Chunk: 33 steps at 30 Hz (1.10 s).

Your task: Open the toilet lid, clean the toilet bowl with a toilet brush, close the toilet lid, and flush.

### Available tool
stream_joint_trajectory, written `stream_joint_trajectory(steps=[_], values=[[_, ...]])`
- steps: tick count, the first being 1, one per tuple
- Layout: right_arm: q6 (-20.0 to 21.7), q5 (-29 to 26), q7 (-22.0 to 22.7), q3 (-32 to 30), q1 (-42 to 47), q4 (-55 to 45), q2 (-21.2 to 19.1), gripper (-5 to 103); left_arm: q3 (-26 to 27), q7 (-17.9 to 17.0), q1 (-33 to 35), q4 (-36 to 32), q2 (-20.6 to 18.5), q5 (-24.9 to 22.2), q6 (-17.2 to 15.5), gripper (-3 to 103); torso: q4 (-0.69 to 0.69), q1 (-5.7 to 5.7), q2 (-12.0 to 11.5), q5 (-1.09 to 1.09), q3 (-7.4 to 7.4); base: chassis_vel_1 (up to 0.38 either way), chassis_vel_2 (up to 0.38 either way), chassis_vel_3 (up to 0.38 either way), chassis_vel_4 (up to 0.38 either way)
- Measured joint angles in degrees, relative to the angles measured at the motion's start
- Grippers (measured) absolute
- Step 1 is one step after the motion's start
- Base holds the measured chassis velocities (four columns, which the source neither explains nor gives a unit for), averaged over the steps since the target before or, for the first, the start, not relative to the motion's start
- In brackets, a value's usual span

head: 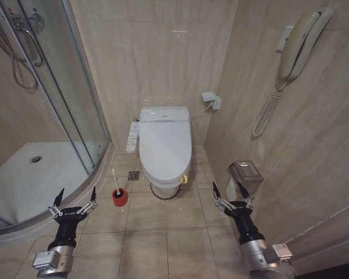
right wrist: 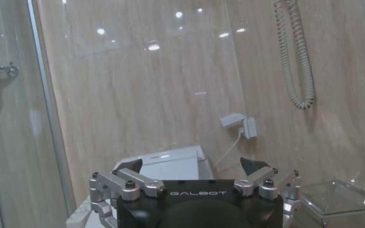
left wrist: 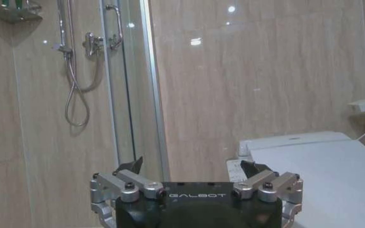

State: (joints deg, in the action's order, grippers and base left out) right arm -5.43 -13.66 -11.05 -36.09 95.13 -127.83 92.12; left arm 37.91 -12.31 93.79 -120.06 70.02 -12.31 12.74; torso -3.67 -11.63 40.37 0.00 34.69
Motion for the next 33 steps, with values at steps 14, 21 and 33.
stream_joint_trajectory(steps=[14,21,33], values=[[-0.1,0.0,-0.1,-0.1,0.7,-0.5,0.0,100,0.0,0.0,0.0,0.0,0.0,0.0,0.0,100,0.00,0.00,0.0,0.00,0.00,0.000,0.000,0.000,0.000],[-0.6,-0.3,-0.3,-0.2,0.6,-0.3,0.0,100,0.0,0.0,0.0,0.0,0.0,0.0,0.0,100,0.00,0.00,0.0,0.00,0.00,0.000,0.000,0.000,0.000],[-1.4,-1.4,0.2,-0.2,-0.1,0.4,-0.2,100,0.0,0.0,0.0,0.0,0.0,0.0,0.0,100,0.02,-0.01,0.0,0.00,0.00,-0.112,0.110,0.105,-0.112]])
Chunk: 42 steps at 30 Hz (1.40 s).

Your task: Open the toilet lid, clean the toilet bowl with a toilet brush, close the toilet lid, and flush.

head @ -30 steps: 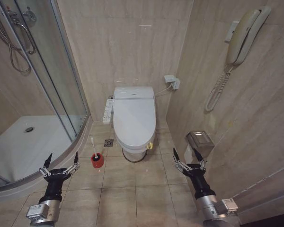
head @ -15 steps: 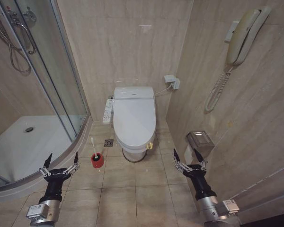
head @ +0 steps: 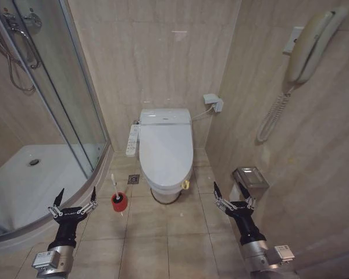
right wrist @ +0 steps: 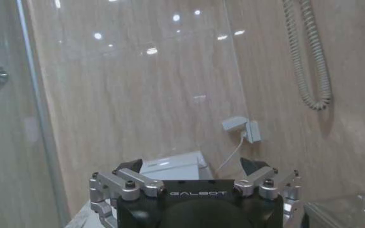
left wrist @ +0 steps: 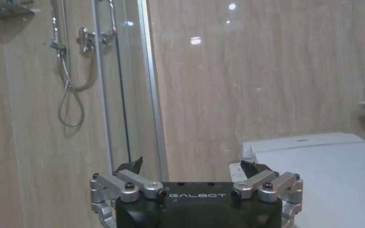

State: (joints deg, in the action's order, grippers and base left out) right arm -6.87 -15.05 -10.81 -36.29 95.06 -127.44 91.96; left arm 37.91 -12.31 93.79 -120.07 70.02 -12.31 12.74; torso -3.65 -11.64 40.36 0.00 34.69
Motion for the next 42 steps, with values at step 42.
stream_joint_trajectory(steps=[42], values=[[-2.4,2.3,4.0,-1.4,-0.5,2.5,-0.2,100,0.0,0.0,0.0,0.0,0.0,0.0,0.0,100,-0.02,0.06,0.0,0.00,-0.02,-0.065,0.064,0.057,-0.063]])
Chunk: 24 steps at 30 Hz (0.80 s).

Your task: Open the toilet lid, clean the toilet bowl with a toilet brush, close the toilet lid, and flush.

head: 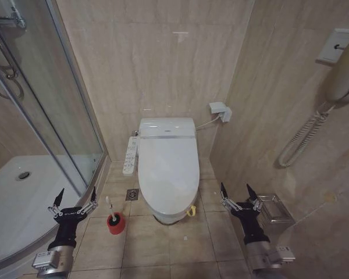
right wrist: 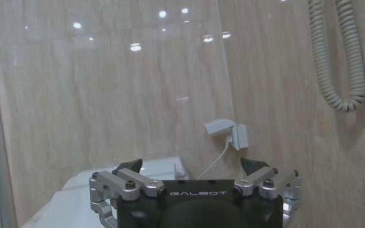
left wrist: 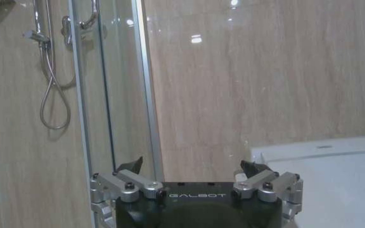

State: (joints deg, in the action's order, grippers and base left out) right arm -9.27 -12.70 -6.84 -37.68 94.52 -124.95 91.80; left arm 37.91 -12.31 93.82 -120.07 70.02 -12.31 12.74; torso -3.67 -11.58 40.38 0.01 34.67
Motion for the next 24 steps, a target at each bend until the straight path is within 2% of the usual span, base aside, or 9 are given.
stream_joint_trajectory(steps=[7,9,14,19,20,24], values=[[-1.3,0.3,0.4,0.1,0.1,0.0,-0.1,100,0.0,0.0,0.0,0.0,0.0,0.0,0.0,100,0.02,-0.07,0.0,0.00,0.03,-0.082,0.095,0.106,-0.083],[-0.7,3.3,0.3,-0.1,0.7,-0.1,-0.4,100,0.0,0.0,-0.1,0.0,0.0,0.0,0.0,100,-0.01,-0.08,0.0,-0.01,0.03,-0.086,0.036,0.055,-0.055],[0.6,8.8,0.6,0.2,1.0,0.4,-1.0,100,0.0,0.0,0.0,0.0,0.0,0.0,0.0,100,0.00,-0.02,0.0,0.00,0.01,0.010,-0.007,-0.006,0.010],[1.8,11.5,-0.2,1.1,1.2,2.9,-4.8,100,0.0,0.0,0.0,0.0,0.0,0.0,0.0,100,0.02,-0.02,0.0,0.00,0.01,0.033,-0.007,-0.015,0.022],[2.0,11.7,-0.5,1.3,1.3,3.9,-6.4,100,0.0,0.0,0.0,0.0,0.0,0.0,0.0,100,0.00,-0.03,0.0,-0.01,0.01,0.000,0.000,0.000,0.000],[2.3,11.3,-0.9,1.8,1.1,5.7,-8.6,100,0.0,0.0,0.0,0.0,0.0,0.0,0.0,100,-0.01,-0.04,0.0,0.00,0.01,0.000,0.000,0.000,0.000]])
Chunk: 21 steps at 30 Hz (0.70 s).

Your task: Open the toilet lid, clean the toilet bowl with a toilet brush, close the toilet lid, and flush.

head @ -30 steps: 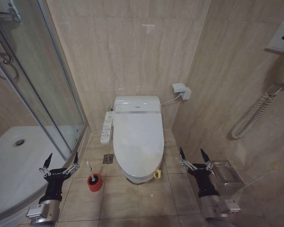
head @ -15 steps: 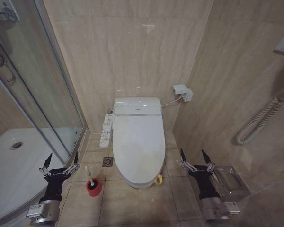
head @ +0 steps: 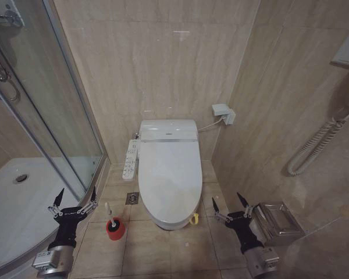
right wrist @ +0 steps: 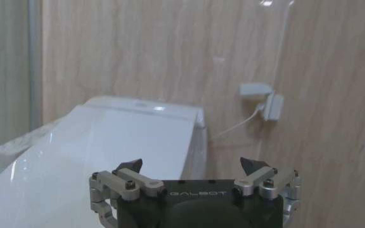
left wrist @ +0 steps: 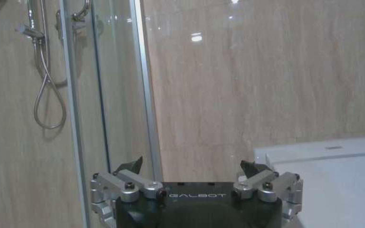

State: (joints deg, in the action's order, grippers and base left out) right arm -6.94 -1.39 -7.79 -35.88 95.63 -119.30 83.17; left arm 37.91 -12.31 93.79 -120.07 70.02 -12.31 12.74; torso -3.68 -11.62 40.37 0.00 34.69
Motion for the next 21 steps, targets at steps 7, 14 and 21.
stream_joint_trajectory(steps=[7,14,21], values=[[-2.9,-1.2,-1.9,3.2,-0.9,7.4,-3.6,100,0.0,0.0,0.0,0.0,0.0,0.0,0.0,100,0.01,0.00,0.0,0.01,0.00,0.000,0.000,0.000,0.000],[-4.1,-1.0,-3.1,5.4,-2.0,11.1,-5.2,100,0.0,0.0,0.0,0.0,0.0,0.0,0.0,100,0.01,0.00,0.0,0.00,0.00,0.000,0.000,0.000,0.000],[-4.4,-1.3,-3.2,7.3,-4.7,15.6,-5.5,100,0.0,0.0,0.0,0.0,0.0,0.0,0.0,100,0.01,0.00,0.0,0.00,0.00,0.000,0.000,0.000,0.000]])
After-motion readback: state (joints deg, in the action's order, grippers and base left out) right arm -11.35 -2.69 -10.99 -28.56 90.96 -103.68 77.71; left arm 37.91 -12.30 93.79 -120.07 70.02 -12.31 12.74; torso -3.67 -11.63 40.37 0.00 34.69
